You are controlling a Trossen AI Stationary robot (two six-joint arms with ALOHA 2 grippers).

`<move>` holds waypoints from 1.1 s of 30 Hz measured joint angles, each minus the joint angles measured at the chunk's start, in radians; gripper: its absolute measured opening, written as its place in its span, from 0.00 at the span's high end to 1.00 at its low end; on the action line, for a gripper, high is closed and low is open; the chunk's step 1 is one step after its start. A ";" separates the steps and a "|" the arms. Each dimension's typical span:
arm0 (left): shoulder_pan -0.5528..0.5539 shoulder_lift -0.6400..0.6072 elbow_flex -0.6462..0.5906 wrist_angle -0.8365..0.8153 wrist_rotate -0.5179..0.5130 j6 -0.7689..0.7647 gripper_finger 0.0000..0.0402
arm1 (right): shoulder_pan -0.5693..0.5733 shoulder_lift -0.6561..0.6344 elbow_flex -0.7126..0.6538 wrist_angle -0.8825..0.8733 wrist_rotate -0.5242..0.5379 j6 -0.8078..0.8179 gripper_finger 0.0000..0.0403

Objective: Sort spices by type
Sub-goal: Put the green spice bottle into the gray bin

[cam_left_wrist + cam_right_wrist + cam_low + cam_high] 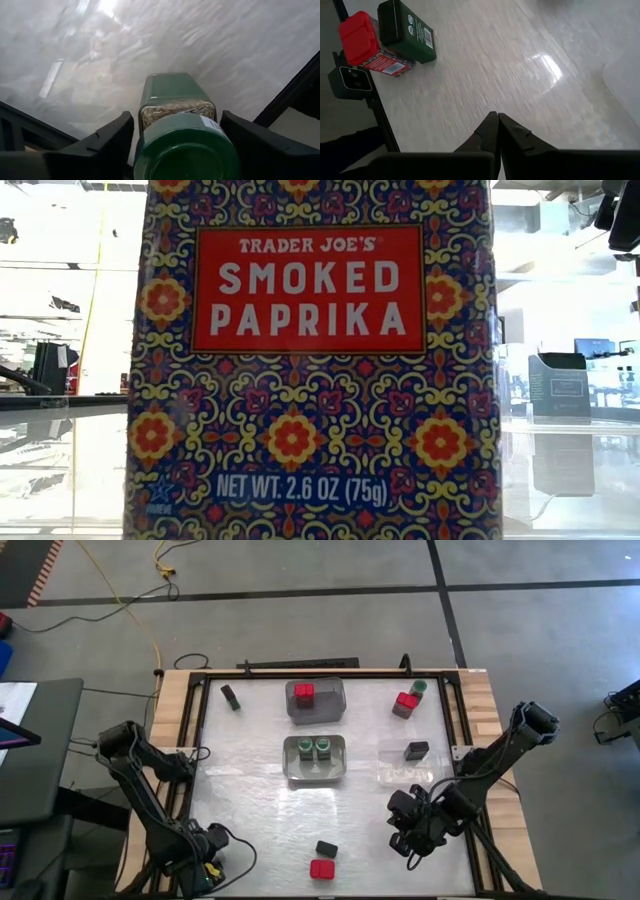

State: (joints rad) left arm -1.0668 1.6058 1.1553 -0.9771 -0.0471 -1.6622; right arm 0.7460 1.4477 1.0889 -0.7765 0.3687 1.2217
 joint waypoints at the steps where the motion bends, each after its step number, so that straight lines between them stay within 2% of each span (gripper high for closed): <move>1: 0.000 0.000 0.000 0.000 0.000 0.001 0.36 | 0.000 0.000 0.000 0.000 0.000 0.000 0.91; 7: 0.000 0.000 0.000 -0.001 0.001 0.002 0.52 | 0.000 0.000 0.000 0.000 0.000 0.000 0.91; 15: 0.020 -0.003 0.000 -0.007 0.022 -0.048 0.52 | 0.000 0.000 0.000 0.000 0.000 -0.001 0.91; 19: 0.057 -0.030 0.011 -0.032 0.033 -0.012 0.52 | 0.000 0.000 0.000 0.000 0.000 -0.003 0.91; 26: 0.194 -0.150 0.120 -0.233 -0.084 0.206 0.52 | -0.003 0.000 0.000 0.000 0.000 -0.003 0.91; 30: 0.330 -0.246 0.186 -0.320 -0.185 0.408 0.52 | -0.013 0.000 0.000 0.000 0.000 0.000 0.91; 33: 0.477 -0.296 0.239 -0.386 -0.252 0.563 0.52 | -0.028 0.000 0.000 0.000 0.000 0.001 0.91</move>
State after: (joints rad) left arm -0.5900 1.3095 1.3947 -1.3635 -0.2989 -1.0993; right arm 0.7183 1.4479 1.0889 -0.7765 0.3687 1.2224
